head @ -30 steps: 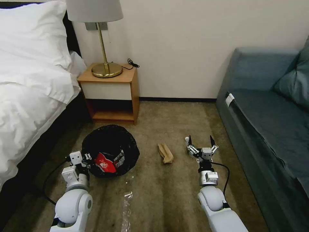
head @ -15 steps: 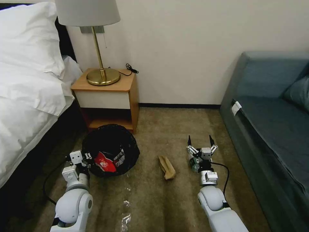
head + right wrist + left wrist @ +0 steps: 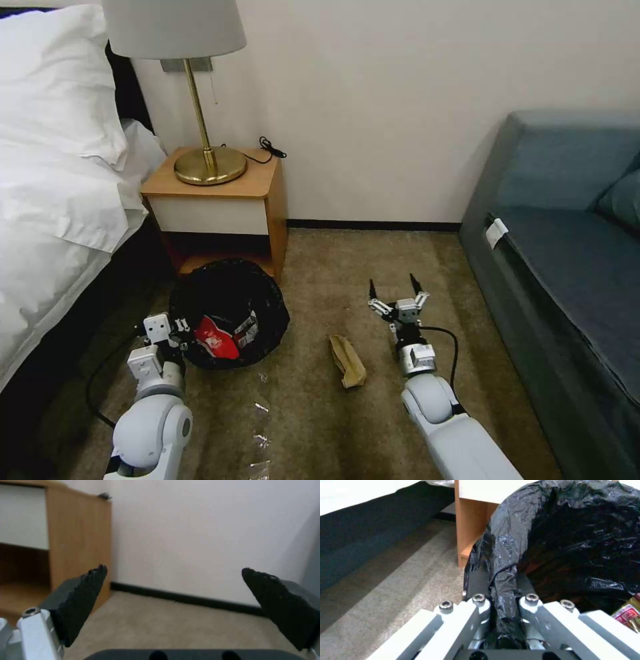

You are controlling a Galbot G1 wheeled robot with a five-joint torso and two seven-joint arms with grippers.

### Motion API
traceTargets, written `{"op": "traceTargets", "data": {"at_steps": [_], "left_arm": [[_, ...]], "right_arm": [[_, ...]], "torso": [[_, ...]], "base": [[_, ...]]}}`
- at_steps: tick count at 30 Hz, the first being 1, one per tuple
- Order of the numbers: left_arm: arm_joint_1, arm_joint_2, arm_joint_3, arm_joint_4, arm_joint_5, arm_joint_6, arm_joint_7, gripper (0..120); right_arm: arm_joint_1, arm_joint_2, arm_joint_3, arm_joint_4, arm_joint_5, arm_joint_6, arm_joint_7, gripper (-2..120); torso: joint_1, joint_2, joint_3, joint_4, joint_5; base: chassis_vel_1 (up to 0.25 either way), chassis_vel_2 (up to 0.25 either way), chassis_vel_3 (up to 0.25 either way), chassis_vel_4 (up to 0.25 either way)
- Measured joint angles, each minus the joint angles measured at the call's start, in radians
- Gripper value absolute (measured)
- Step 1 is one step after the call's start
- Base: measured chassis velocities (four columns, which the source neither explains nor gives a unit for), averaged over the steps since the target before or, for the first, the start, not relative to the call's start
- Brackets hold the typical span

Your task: Pick up the trash bin, then pick up the garbage on the floor and place it into the trash bin.

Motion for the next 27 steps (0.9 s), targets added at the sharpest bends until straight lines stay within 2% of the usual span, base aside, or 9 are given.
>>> {"op": "traceTargets", "data": {"at_steps": [2, 4, 11, 15, 27], "left_arm": [[0.001, -0.002, -0.001, 0.001, 0.004, -0.001, 0.0, 4], [0.006, -0.008, 0.0, 0.008, 0.019, -0.005, 0.0, 4], [0.018, -0.03, 0.012, 0.012, 0.051, -0.017, 0.001, 4], [0.022, -0.037, 0.016, 0.014, 0.064, -0.019, 0.001, 4], [0.034, -0.04, 0.018, 0.0, 0.078, -0.02, -0.001, 4]], "right_arm": [[0.013, -0.015, -0.027, -0.002, 0.048, -0.024, -0.007, 100], [0.039, -0.05, -0.093, -0.012, 0.18, -0.079, -0.008, 100], [0.056, -0.097, -0.179, -0.041, 0.33, -0.154, -0.038, 100], [0.064, -0.105, -0.205, -0.067, 0.339, -0.172, -0.04, 100], [0.066, -0.203, -0.216, -0.126, 0.349, -0.227, 0.004, 100]], "torso": [[0.0, 0.0, 0.0, 0.0, -0.0004], [0.0, 0.0, 0.0, 0.0, 0.0], [0.0, 0.0, 0.0, -0.0002, -0.0002], [0.0, 0.0, 0.0, 0.0001, 0.0002], [0.0, 0.0, 0.0, -0.0001, 0.0]], "base": [[0.0, 0.0, 0.0, 0.0], [0.0, 0.0, 0.0, 0.0], [0.0, 0.0, 0.0, 0.0], [0.0, 0.0, 0.0, 0.0], [0.0, 0.0, 0.0, 0.0]]}}
